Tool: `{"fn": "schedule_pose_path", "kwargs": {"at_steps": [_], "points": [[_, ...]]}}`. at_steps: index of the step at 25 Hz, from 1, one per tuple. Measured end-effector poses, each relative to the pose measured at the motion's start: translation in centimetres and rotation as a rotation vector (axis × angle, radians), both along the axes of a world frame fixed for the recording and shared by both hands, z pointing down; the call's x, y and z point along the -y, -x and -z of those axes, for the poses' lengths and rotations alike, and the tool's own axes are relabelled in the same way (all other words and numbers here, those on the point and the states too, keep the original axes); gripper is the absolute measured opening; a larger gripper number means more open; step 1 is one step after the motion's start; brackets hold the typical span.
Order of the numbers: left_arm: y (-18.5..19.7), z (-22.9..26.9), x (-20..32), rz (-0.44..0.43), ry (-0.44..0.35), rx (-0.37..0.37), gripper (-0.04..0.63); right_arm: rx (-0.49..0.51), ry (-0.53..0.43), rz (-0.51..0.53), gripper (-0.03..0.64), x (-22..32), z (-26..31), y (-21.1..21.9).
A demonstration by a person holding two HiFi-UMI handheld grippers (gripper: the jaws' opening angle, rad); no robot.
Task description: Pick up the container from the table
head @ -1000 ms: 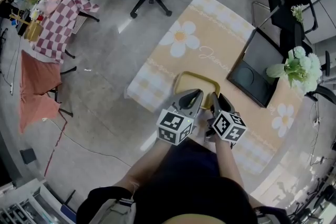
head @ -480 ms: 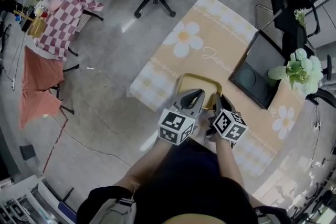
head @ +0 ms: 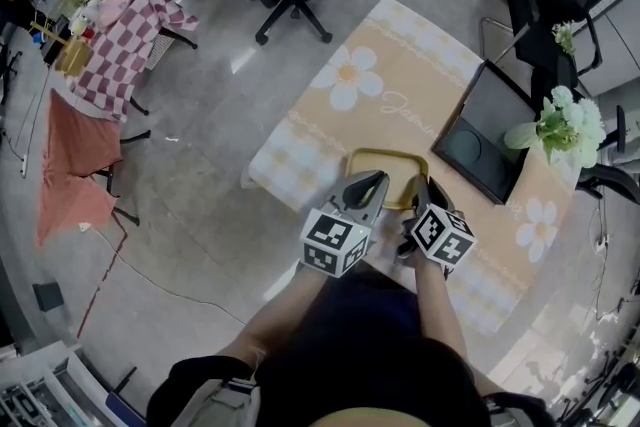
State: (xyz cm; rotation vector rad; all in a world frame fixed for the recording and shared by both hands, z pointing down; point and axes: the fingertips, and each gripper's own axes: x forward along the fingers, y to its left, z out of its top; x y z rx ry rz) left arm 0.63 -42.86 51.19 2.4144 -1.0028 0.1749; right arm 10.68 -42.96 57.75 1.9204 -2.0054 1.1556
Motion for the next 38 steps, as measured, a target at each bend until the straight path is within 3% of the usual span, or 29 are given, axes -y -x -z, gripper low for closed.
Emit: {"fn": "schedule_pose_path", "kwargs": {"at_steps": [23, 38], "points": [[1.3, 3.5, -1.4, -0.044, -0.165, 0.019, 0.025, -0.051, -0.147, -0.267, 0.025, -3.8, 4.2, -7.8], [2.5, 4.5, -0.2, -0.025, -0.228, 0.035, 0.025, -0.057, -0.246, -0.313, 0.025, -5.6, 7.8, -9.1]]}}
